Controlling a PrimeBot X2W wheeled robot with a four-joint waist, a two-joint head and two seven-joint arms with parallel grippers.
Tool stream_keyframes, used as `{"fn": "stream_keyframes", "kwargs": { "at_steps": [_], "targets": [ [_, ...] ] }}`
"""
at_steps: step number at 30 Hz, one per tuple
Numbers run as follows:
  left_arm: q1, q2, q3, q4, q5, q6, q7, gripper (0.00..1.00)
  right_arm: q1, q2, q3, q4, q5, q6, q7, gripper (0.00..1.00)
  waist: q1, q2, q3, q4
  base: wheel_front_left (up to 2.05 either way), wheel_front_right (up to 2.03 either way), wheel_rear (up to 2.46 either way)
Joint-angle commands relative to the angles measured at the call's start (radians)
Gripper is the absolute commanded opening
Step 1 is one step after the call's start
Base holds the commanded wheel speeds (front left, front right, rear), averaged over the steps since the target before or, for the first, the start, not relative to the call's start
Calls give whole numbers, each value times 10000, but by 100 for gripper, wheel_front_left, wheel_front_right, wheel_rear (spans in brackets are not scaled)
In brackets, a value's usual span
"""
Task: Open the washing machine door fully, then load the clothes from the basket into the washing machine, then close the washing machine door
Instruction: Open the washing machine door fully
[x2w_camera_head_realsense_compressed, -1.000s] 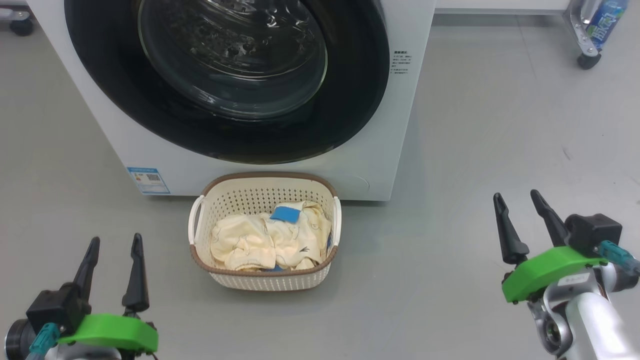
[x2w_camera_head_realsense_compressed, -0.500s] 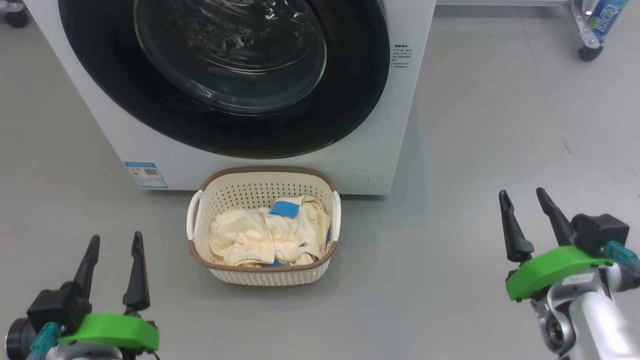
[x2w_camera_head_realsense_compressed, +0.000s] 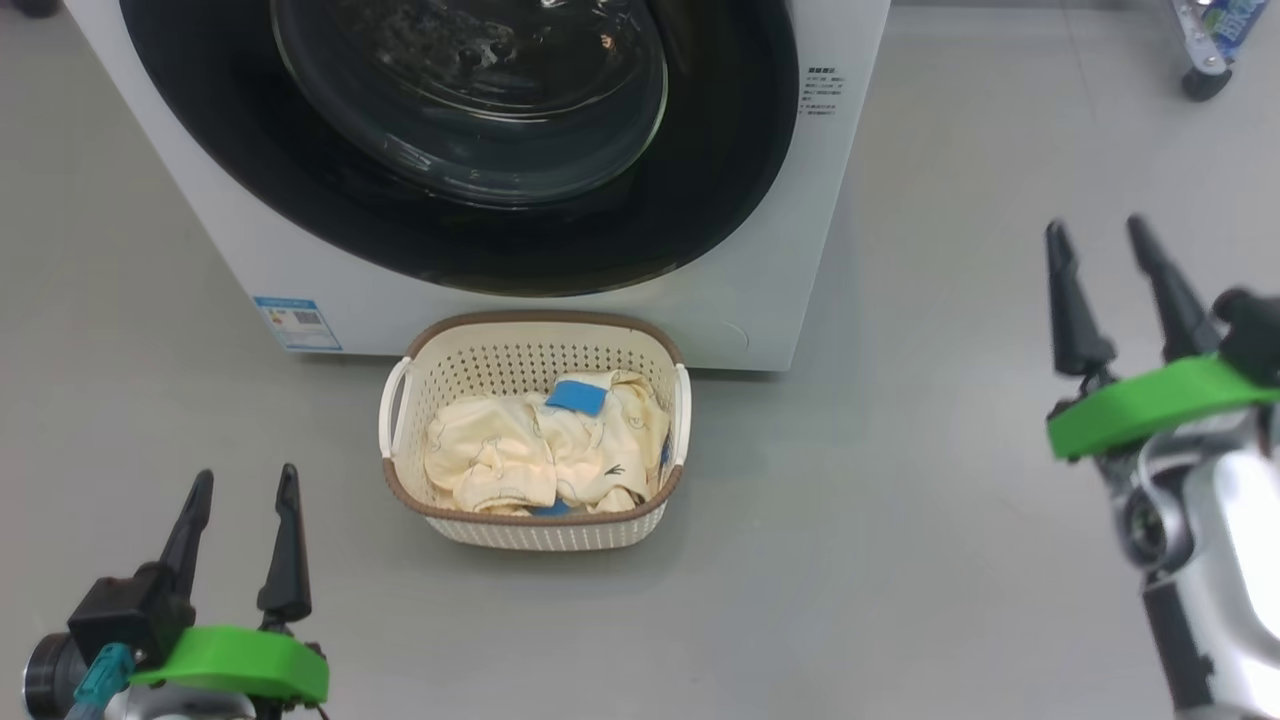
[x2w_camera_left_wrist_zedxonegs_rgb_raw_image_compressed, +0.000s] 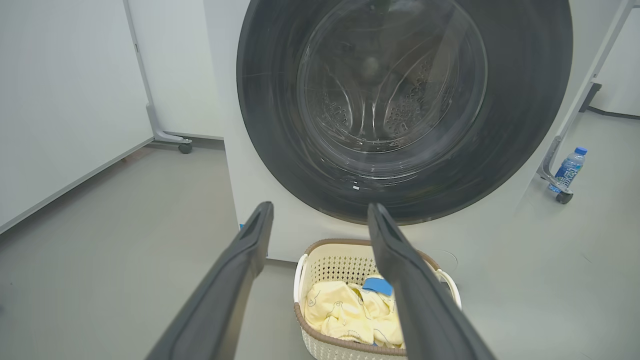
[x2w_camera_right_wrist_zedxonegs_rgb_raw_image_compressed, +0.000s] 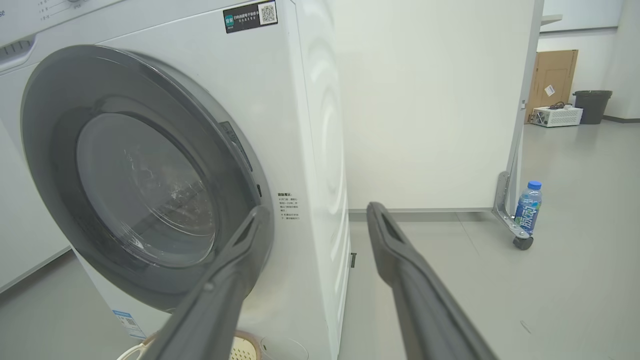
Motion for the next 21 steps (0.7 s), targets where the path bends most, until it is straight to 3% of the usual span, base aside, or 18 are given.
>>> {"fn": "stream_keyframes", "kwargs": {
  "at_steps": [1,7,14,15,16,17,18,21],
  "targets": [
    [-507,283,342,-290,-58,48,-64,100,-561,-239,123,-402,55,-30,-30,100,0,0,53,36,0,0,0],
    [-668,257,224,-189,-85,23,-36,100,-1929,-459,-104,-567,697,-30,12,100,0,0,287,204,0,0,0],
    [-919,256,174,-66,-152,-19,-44,100,-3625,199,-1438,27,2952,-30,133,100,0,0,771,427,0,0,0],
    [-1030,254,130,-28,-150,-55,-49,100,-4026,274,-1702,301,3362,-30,262,70,0,0,933,530,0,0,0],
    [-1092,247,113,-12,-151,-70,-53,100,-4210,368,-1913,474,3692,-30,335,47,0,0,1008,581,0,0,0],
    [-1156,239,95,5,-147,-82,-57,100,-4379,410,-2061,641,3884,-30,400,6,0,0,1086,633,0,0,0],
    [-1225,223,73,20,-145,-95,-62,100,-4545,474,-2253,824,4154,-30,480,0,0,0,1176,690,0,0,0],
    [-1435,160,0,89,-128,-128,-76,100,-5014,617,-2773,1365,4814,-30,687,0,0,0,1446,842,0,0,0]
  ]
}}
